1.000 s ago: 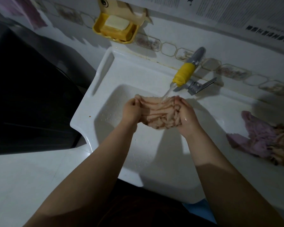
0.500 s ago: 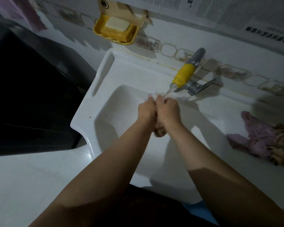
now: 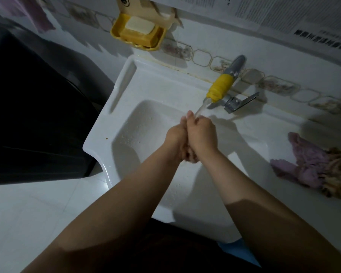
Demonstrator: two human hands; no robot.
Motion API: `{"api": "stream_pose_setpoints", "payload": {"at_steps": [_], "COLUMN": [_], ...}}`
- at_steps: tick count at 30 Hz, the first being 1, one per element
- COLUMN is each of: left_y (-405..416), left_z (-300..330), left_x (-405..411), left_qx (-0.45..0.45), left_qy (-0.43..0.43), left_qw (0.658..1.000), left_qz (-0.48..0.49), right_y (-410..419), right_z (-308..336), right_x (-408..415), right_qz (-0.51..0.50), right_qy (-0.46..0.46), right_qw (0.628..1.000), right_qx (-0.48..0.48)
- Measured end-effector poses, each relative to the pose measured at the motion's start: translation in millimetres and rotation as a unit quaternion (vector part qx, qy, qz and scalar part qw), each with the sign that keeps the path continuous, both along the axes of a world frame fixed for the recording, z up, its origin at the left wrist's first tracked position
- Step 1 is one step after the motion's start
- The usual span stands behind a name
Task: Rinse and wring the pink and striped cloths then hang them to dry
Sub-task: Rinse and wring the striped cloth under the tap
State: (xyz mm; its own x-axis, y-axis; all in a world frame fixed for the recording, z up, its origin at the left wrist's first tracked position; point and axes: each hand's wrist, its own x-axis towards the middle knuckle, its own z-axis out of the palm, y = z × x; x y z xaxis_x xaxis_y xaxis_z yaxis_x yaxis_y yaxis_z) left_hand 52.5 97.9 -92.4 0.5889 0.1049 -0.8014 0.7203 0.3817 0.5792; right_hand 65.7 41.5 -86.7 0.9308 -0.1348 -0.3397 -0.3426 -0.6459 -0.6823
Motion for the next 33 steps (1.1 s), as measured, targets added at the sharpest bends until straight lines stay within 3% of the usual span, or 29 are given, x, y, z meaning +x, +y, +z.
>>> {"api": "stream_pose_setpoints", "payload": {"at_steps": [4, 9, 15, 20, 26, 28, 33], "left_y": [0, 37, 77, 74, 66, 62, 54], "left_z": [6, -8, -31, -33, -30, -24, -14], "left_x": [-5, 0, -15, -24, -30, -32, -33], "left_qx": [-0.188, -0.211, -0.155, -0.086, 0.149, 0.138, 0.123], "left_qy": [-0.039, -0.087, -0.181, -0.213, -0.268, -0.276, -0.304], "left_qw": [0.98, 0.971, 0.971, 0.973, 0.949, 0.949, 0.945], "left_qz": [0.045, 0.077, 0.017, -0.005, -0.079, -0.055, -0.013], "right_y": [-20, -54, -83, -76, -64, -61, -54], "right_z": [-14, -16, -6, 4, 1, -2, 6], "right_x": [22, 28, 23, 21, 18, 15, 5], "right_qz": [-0.059, -0.068, -0.021, -0.003, -0.044, -0.084, -0.145], "right_qy": [0.026, 0.119, 0.1, -0.007, 0.001, 0.062, 0.266], "right_qw": [0.992, 0.961, 0.943, 0.976, 0.975, 0.952, 0.833], "right_qx": [0.107, 0.239, 0.315, 0.216, 0.217, 0.289, 0.462]}}
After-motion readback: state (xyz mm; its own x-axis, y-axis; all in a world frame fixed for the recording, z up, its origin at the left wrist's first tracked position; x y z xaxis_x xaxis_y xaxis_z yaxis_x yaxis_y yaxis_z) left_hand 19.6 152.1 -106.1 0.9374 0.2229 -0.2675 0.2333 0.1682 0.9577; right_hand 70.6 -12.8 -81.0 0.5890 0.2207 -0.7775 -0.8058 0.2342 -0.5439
